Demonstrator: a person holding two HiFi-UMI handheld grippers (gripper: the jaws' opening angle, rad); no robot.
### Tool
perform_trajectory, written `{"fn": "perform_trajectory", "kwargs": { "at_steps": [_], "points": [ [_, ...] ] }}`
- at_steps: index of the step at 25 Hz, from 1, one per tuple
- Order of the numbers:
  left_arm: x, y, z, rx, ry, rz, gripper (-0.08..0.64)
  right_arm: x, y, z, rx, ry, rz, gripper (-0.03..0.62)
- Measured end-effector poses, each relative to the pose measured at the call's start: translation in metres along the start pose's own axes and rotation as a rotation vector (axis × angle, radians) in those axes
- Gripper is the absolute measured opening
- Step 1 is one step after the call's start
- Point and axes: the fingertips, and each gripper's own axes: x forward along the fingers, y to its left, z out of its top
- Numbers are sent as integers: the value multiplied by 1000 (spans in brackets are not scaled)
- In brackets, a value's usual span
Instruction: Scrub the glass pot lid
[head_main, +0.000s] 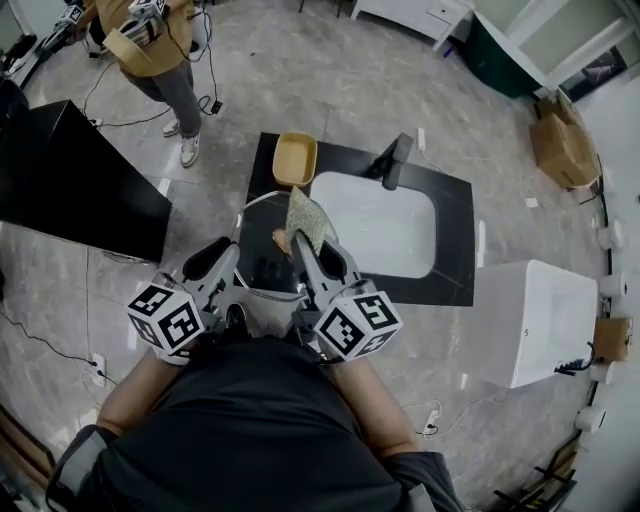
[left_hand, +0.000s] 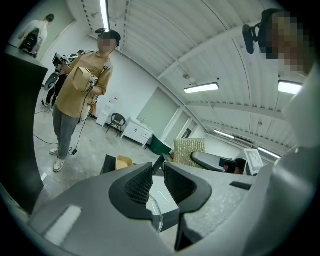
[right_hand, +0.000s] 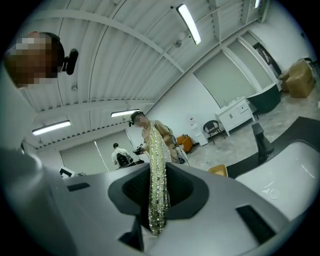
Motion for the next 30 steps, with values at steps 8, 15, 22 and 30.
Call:
{"fn": "perform_trajectory", "kwargs": {
  "at_steps": [8, 15, 22, 30],
  "points": [
    [-5, 13, 5, -13, -15, 33, 74, 5, 15, 2, -49, -12, 62, 63],
    [3, 14, 1, -13, 2, 36, 74, 4, 7, 1, -45, -7, 51, 63],
    [9, 12, -1, 0, 14, 37, 74, 2, 1, 0, -48, -12, 43, 63],
    [15, 11, -5, -2, 20, 38, 74, 0, -5, 1, -46, -7, 33, 63]
  ]
}}
